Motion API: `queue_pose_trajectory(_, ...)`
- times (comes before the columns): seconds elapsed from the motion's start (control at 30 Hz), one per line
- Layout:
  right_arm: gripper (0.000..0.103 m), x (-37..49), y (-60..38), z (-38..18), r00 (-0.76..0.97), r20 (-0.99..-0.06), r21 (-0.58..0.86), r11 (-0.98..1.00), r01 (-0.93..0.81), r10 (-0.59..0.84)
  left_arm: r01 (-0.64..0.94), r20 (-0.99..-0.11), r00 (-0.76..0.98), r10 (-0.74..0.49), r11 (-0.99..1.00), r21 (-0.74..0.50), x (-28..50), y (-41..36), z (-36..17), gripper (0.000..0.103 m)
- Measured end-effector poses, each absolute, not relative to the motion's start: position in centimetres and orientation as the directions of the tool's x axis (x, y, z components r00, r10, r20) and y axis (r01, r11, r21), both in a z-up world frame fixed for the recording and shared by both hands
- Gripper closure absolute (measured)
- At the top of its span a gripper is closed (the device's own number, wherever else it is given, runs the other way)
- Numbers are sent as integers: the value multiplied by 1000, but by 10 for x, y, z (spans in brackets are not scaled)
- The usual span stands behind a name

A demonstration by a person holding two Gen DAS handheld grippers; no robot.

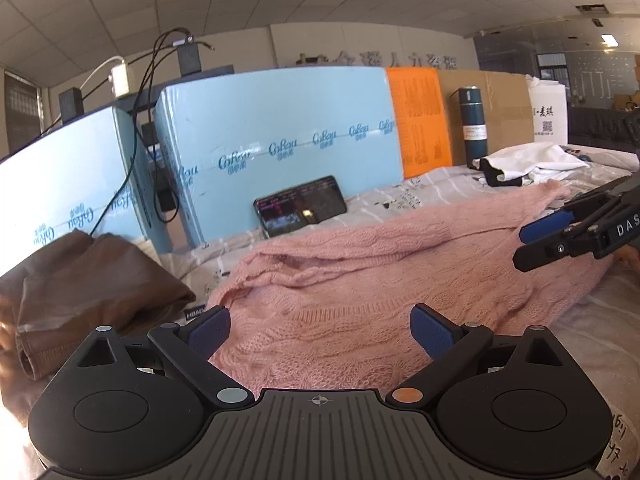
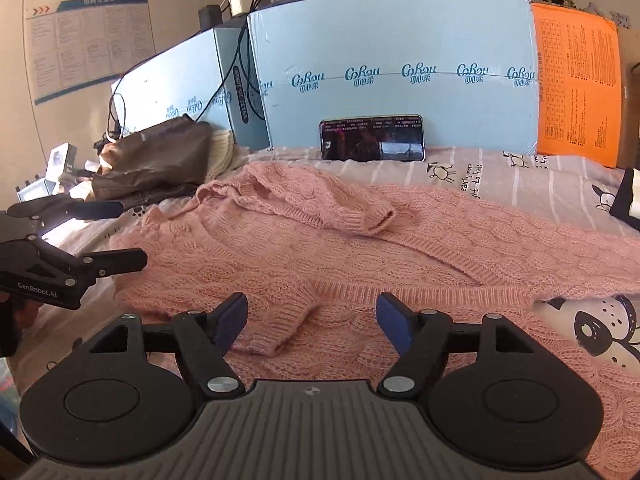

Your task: Fold clothes

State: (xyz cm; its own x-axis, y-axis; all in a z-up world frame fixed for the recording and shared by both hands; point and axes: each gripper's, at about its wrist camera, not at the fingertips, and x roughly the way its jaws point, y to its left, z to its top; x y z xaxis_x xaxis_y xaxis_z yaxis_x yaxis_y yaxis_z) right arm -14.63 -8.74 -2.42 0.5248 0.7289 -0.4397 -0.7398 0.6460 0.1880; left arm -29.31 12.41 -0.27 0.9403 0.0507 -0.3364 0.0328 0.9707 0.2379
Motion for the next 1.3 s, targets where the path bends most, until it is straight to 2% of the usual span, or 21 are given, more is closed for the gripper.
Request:
queue_pose_trajectory(0.07, 19, -149, -107, -19, 527, -383, 226, 630, -743, 759, 114, -323, 946, -3, 939, 325, -303, 114, -2, 3)
queue_pose_trajectory(0.17, 15, -158, -132, -15, 544, -349, 222, 631, -743, 763, 216, -389, 921, -39, 880, 423, -305, 100, -6, 1)
queue_pose_trajectory(0.27, 14, -173, -150, -17, 575, -366, 142, 654, -743, 732, 327, -481, 874, -65, 812, 484, -303, 89, -13, 1)
queue_pose_trajectory(0.37, 14, -187, -166, -20, 620, -401, 26, 684, -729, 675, 355, -517, 854, -51, 785, 507, -297, 86, -20, 1)
queue_pose_trajectory(0.57, 14, -199, -197, -29, 705, -468, -141, 743, -654, 532, 330, -489, 871, -44, 790, 517, -289, 87, -27, 0)
queue_pose_trajectory(0.73, 14, -190, -214, -40, 755, -522, -237, 782, -576, 397, 335, -504, 861, -63, 816, 471, -279, 95, -25, 0)
queue_pose_trajectory(0.9, 13, -181, -226, -41, 771, -510, -255, 789, -559, 381, 284, -508, 860, -38, 863, 418, -272, 111, -25, 0)
queue_pose_trajectory(0.97, 13, -176, -231, -41, 787, -498, -266, 799, -538, 364, 253, -511, 860, -19, 884, 393, -269, 118, -24, 6)
queue_pose_trajectory(1.0, 15, -174, -233, -41, 794, -492, -271, 804, -529, 357, 253, -519, 854, -29, 895, 366, -267, 122, -22, 10)
queue_pose_trajectory(1.03, 18, -172, -235, -41, 802, -485, -276, 809, -520, 350, 253, -526, 849, -40, 906, 339, -264, 127, -21, 19)
queue_pose_trajectory(1.07, 25, -170, -237, -40, 805, -478, -272, 813, -515, 351, 252, -532, 845, -50, 915, 315, -262, 131, -20, 31)
queue_pose_trajectory(1.1, 39, -167, -240, -40, 799, -471, -243, 815, -525, 374, 254, -532, 845, -56, 917, 308, -261, 133, -20, 39)
queue_pose_trajectory(1.13, 48, -164, -244, -39, 792, -464, -215, 817, -535, 397, 255, -529, 847, -61, 919, 302, -259, 134, -19, 55)
queue_pose_trajectory(1.17, 60, -161, -247, -38, 785, -455, -187, 817, -545, 419, 252, -516, 854, -63, 918, 305, -258, 135, -17, 63)
queue_pose_trajectory(1.2, 69, -157, -249, -37, 780, -445, -162, 817, -553, 440, 248, -502, 862, -64, 918, 308, -256, 135, -15, 63)
queue_pose_trajectory(1.3, 86, -144, -254, -27, 766, -380, -86, 805, -587, 519, 215, -448, 893, -51, 921, 326, -246, 137, -7, 64)
